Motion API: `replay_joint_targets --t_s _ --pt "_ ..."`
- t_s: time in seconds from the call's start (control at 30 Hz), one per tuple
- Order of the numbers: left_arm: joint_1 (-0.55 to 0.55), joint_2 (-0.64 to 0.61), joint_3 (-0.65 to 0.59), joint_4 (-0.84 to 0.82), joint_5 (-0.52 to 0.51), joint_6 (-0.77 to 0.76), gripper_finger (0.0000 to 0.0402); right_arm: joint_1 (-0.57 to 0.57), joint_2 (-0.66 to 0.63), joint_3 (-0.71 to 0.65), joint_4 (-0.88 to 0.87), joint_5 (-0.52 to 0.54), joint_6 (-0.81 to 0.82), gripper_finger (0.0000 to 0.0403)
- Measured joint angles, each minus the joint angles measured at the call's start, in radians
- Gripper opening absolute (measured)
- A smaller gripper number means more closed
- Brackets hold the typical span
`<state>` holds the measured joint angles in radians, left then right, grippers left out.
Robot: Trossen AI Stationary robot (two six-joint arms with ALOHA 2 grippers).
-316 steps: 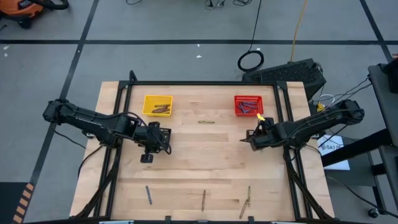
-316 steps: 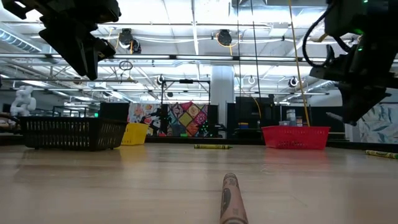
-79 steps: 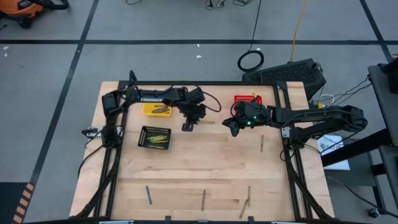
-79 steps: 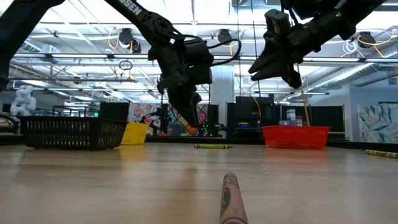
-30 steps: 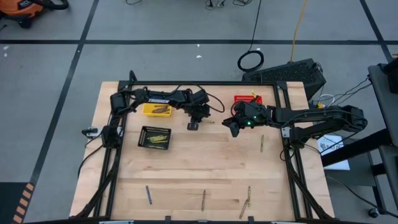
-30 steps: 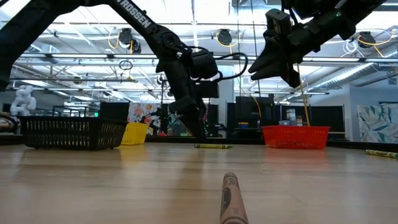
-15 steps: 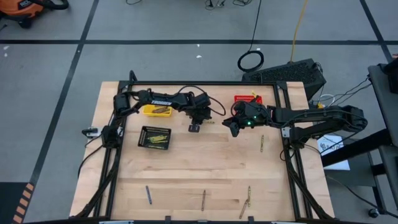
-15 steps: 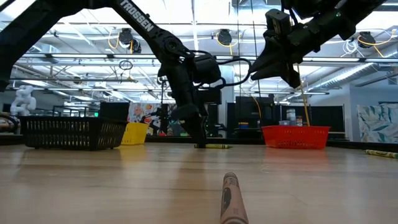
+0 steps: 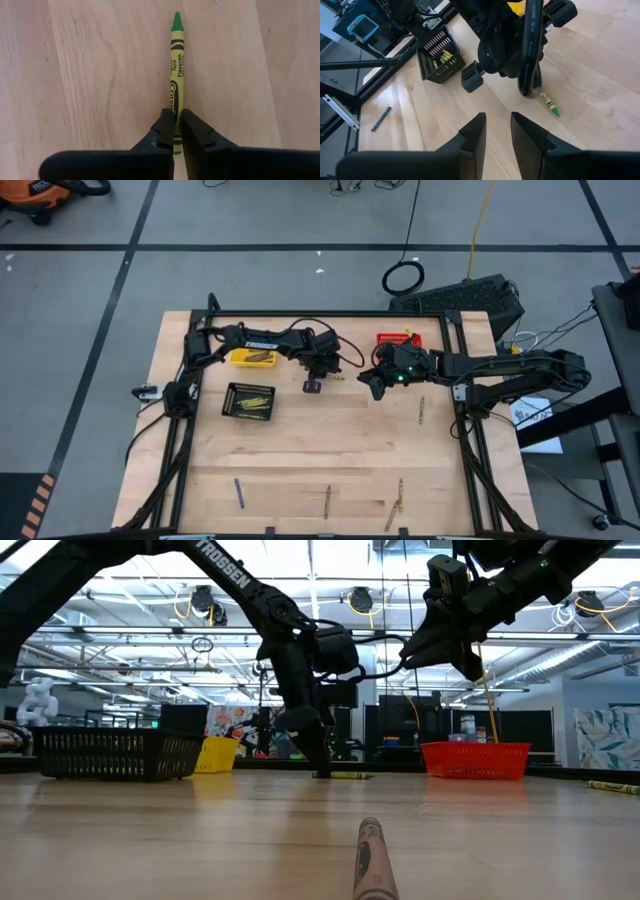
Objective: Sort crayons
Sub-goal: Put the green crayon into the black bin
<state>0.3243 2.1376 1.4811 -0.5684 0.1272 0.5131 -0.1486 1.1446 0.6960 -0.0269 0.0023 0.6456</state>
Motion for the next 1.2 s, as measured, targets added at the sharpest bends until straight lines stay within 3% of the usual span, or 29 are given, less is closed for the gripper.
replay_joint_targets --t_s 0.43,1.2 --pt "-0.013 -0.08 -0.007 -0.068 -0.018 0.002 0.0002 0.0 0.0 0.0 -0.002 -0.004 0.019 0.0077" --pt "-0.107 -0.454 -0.004 -0.513 -0.025 -0.004 0.0001 0.062 0.0 0.0 -0.03 0.0 0.023 0.0077"
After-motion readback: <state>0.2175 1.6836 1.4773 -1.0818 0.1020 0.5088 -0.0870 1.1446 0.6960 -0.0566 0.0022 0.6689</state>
